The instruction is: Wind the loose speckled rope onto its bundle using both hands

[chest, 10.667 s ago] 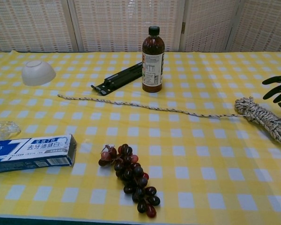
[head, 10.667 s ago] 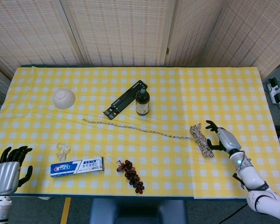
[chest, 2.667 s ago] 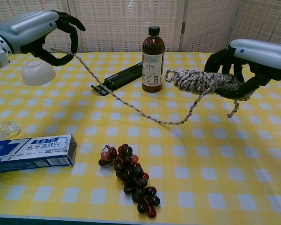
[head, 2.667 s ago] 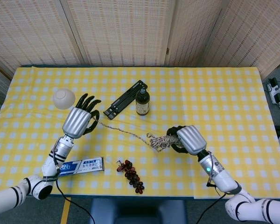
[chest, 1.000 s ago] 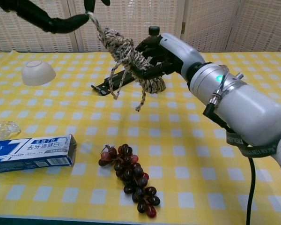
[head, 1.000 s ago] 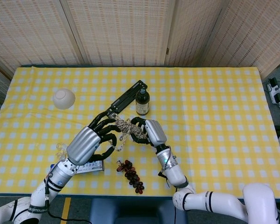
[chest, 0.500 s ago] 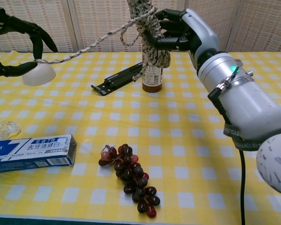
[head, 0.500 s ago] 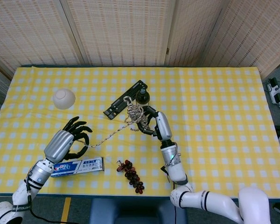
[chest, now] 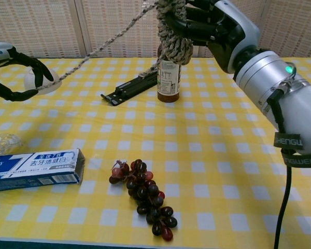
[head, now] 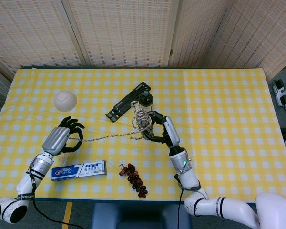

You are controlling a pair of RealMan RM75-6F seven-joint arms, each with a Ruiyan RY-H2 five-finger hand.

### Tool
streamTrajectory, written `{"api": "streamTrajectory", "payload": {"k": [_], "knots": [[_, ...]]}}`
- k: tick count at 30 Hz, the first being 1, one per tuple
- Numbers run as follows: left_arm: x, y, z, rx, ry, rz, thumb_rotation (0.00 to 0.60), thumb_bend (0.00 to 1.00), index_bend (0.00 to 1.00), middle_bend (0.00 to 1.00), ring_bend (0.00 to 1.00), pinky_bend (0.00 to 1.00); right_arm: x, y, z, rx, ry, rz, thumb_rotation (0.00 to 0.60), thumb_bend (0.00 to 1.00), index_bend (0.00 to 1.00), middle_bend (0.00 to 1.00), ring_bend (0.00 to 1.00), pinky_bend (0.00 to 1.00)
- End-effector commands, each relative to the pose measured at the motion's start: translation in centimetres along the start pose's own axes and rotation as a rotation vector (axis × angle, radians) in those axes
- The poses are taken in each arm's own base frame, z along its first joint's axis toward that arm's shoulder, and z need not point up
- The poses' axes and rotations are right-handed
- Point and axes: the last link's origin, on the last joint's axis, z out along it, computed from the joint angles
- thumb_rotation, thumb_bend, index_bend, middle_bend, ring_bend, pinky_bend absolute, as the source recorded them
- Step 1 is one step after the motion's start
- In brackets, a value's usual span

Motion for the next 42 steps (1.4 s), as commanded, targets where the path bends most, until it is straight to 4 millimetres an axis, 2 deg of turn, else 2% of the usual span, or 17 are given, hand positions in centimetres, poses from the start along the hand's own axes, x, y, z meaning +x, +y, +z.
{"api": "streamTrajectory", "payload": {"k": [1,13,19,25,29,35,42], "knots": [[0.0,-0.3,0.6,0.018,0.006,0.005,0.600,0.53,0.70,0.32,0.15,0.00,0.3,-0.1,-0.4,0.001,-0.016,0.001,0.600,0.74,0.86,0.73,0.77,0.66],[0.4,-0.9,2.8,0.066,0.029,0.129,0.600,0.53,0.70,0.31,0.14,0.00,1.5,-1.1,-2.0,0.025,-0.096,0.002,0.600,0.74,0.87,0.73,0.77,0.66],[2.2,0.7,4.3,0.038,0.096,0.175,0.600,0.53,0.70,0.31,0.14,0.00,1.5,-0.8,-2.7,-0.002,-0.201,-0.150,0.600,0.74,0.87,0.73,0.77,0.66],[4.4,4.3,5.1,-0.067,0.195,0.292,0.600,0.53,0.70,0.30,0.14,0.00,0.2,-0.5,-3.2,-0.056,-0.308,-0.281,0.600,0.74,0.87,0.73,0.77,0.66],[5.1,6.7,5.4,-0.117,0.244,0.352,0.600,0.53,0.70,0.29,0.13,0.00,-1.0,-0.5,-3.2,-0.079,-0.362,-0.338,0.600,0.74,0.87,0.73,0.77,0.66],[5.4,11.0,5.5,-0.211,0.274,0.353,0.600,0.53,0.70,0.28,0.12,0.00,-2.8,-0.3,-2.9,-0.105,-0.404,-0.395,0.600,0.74,0.87,0.73,0.77,0.66],[4.8,15.8,5.0,-0.333,0.279,0.342,0.600,0.53,0.70,0.27,0.12,0.00,-4.4,0.3,-2.4,-0.165,-0.398,-0.402,0.600,0.74,0.88,0.74,0.77,0.67]]}}
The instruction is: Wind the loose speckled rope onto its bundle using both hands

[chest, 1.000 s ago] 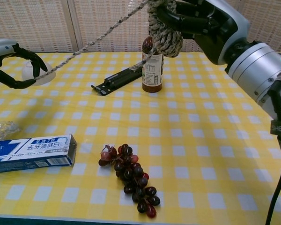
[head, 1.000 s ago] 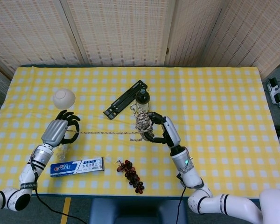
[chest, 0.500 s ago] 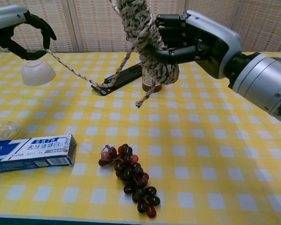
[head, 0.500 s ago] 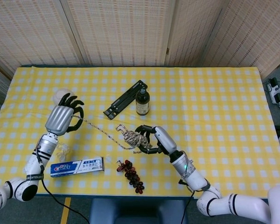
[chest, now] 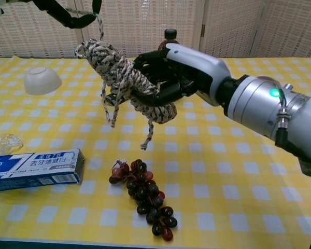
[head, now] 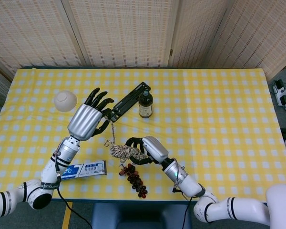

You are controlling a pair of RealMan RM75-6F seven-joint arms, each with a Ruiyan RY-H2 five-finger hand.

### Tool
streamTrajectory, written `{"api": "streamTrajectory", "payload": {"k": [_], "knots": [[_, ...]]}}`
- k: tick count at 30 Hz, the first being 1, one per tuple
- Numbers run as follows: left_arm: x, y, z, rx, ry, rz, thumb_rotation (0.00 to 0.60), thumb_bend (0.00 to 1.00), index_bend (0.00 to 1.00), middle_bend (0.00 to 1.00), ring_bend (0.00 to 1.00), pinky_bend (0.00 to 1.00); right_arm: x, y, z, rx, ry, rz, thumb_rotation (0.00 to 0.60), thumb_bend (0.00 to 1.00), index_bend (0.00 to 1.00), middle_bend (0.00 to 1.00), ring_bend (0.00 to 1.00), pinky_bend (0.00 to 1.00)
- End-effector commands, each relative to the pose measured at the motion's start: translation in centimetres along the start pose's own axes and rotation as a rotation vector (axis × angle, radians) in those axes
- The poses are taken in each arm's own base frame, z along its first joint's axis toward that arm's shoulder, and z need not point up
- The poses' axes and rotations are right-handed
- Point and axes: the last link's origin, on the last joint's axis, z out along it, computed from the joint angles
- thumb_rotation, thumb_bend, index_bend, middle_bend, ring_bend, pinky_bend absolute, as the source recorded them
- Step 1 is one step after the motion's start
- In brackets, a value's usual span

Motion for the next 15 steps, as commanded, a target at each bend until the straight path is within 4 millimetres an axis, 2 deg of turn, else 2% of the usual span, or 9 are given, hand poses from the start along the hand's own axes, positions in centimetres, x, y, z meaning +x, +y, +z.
{"api": "streamTrajectory", "payload": {"k": [1,9,15], "knots": [[0.5,2.6,0.5,-0.065,0.017,-0.025,0.600,0.53,0.70,0.27,0.11,0.00,-0.9,-0.3,0.8,-0.031,-0.005,0.029,0.600,0.74,0.88,0.74,0.77,0.67],[0.6,5.8,0.3,-0.143,0.003,-0.091,0.600,0.53,0.70,0.27,0.11,0.00,-1.9,-0.1,2.3,-0.093,0.017,0.103,0.600,0.74,0.88,0.74,0.77,0.68],[0.3,6.9,-0.8,-0.160,-0.031,-0.173,0.600,0.53,0.70,0.26,0.09,0.00,-2.3,0.1,3.4,-0.121,0.075,0.202,0.600,0.74,0.88,0.74,0.77,0.68]]}}
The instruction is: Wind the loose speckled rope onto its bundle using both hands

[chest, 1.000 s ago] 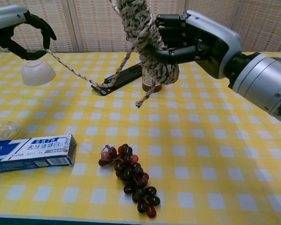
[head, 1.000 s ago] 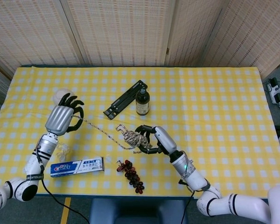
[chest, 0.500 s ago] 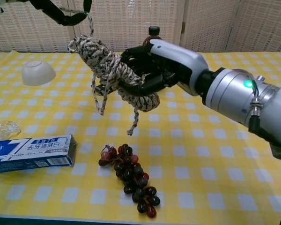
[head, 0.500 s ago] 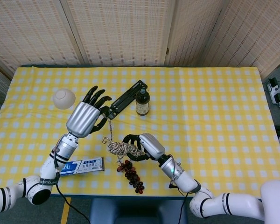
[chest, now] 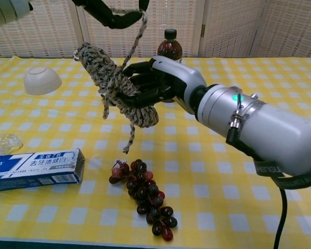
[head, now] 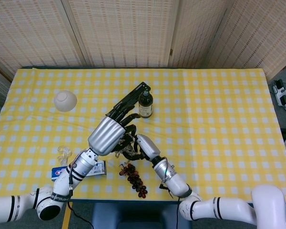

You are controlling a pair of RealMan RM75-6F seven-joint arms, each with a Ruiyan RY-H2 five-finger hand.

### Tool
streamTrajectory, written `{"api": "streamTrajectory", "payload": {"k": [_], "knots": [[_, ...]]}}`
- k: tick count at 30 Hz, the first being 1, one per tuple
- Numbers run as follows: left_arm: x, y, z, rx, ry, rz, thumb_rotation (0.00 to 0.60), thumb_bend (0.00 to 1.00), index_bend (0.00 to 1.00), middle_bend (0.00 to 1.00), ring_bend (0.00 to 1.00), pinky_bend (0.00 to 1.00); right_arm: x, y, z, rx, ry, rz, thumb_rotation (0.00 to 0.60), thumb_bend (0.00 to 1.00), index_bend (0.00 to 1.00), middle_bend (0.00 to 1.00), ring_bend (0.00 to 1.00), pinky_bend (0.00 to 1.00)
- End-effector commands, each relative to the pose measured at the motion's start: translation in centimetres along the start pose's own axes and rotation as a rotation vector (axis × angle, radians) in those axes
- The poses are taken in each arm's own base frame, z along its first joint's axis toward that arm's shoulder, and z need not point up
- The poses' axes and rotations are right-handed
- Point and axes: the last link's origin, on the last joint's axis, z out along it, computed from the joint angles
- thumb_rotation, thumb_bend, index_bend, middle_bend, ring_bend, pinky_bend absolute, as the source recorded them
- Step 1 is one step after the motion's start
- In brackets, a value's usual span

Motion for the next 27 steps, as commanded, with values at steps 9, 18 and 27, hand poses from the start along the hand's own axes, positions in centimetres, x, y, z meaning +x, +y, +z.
{"api": "streamTrajectory", "payload": {"k": [9,18,27], "knots": [[-0.9,-0.7,-3.6,0.042,-0.023,-0.115,0.600,0.53,0.69,0.21,0.06,0.00,0.7,0.3,1.1,0.012,0.179,0.251,0.600,0.74,0.89,0.75,0.78,0.68],[-1.0,-4.6,-7.5,0.159,-0.004,-0.174,0.600,0.53,0.69,0.19,0.06,0.00,2.9,0.0,0.5,0.112,0.253,0.467,0.600,0.74,0.90,0.76,0.79,0.68],[-2.0,-7.8,-8.9,0.254,-0.084,-0.212,0.600,0.53,0.69,0.18,0.06,0.00,4.5,-0.4,-0.4,0.216,0.238,0.566,0.600,0.74,0.91,0.76,0.79,0.67]]}}
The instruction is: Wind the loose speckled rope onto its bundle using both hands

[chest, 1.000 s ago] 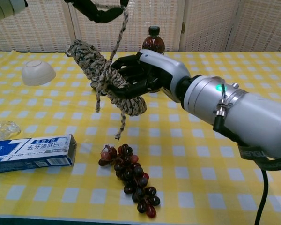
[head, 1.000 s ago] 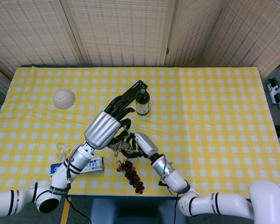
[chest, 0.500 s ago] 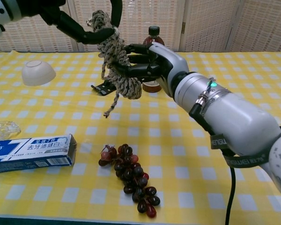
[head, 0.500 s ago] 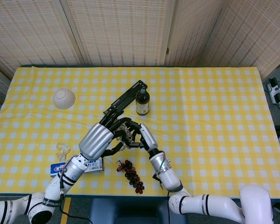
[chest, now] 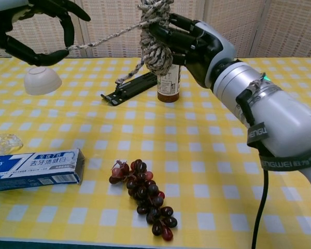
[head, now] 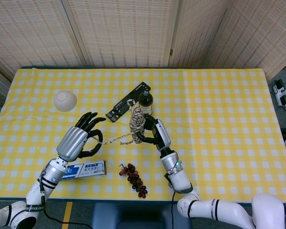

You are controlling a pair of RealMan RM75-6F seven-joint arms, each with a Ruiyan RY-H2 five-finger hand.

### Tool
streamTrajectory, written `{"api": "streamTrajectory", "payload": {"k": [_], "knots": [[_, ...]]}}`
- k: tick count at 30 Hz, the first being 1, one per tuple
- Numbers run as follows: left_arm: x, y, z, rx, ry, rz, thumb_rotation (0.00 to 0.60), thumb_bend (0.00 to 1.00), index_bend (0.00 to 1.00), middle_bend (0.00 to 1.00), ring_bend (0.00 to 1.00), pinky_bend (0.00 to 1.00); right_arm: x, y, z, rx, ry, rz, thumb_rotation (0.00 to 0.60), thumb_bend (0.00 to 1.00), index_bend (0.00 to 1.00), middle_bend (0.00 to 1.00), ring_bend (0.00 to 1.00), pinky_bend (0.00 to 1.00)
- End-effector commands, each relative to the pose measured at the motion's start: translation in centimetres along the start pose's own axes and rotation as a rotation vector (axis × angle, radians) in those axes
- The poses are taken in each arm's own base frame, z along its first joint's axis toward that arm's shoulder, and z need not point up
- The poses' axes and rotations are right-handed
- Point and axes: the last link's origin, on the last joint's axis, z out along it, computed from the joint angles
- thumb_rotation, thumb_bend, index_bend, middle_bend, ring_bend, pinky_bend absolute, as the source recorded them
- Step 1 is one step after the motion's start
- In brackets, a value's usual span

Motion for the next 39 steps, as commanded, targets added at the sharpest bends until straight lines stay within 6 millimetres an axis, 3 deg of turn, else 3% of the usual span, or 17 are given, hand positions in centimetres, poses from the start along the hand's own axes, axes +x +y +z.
{"api": "streamTrajectory", "payload": {"k": [1,11,19,29,39], "knots": [[-0.1,-1.4,0.0,0.043,-0.015,0.006,0.600,0.53,0.69,0.19,0.06,0.00,0.7,-0.6,-0.4,0.034,-0.019,0.017,0.600,0.74,0.91,0.76,0.79,0.68],[0.4,-4.3,1.2,0.136,0.001,-0.008,0.600,0.53,0.69,0.19,0.06,0.00,1.9,-1.4,-1.7,0.071,-0.101,-0.028,0.600,0.74,0.91,0.76,0.79,0.68],[0.9,-5.1,2.2,0.146,-0.008,0.020,0.600,0.53,0.69,0.19,0.06,0.00,2.5,-1.6,-2.1,0.091,-0.175,-0.257,0.600,0.74,0.91,0.76,0.79,0.68],[2.0,-3.1,4.9,0.063,-0.008,0.186,0.600,0.53,0.69,0.19,0.06,0.00,0.9,-2.0,-2.8,0.077,-0.322,-0.583,0.600,0.74,0.91,0.76,0.79,0.68],[2.2,0.3,6.2,-0.032,0.042,0.328,0.600,0.53,0.69,0.18,0.05,0.00,-1.2,-1.3,-2.2,-0.014,-0.384,-0.717,0.600,0.74,0.91,0.77,0.80,0.68]]}}
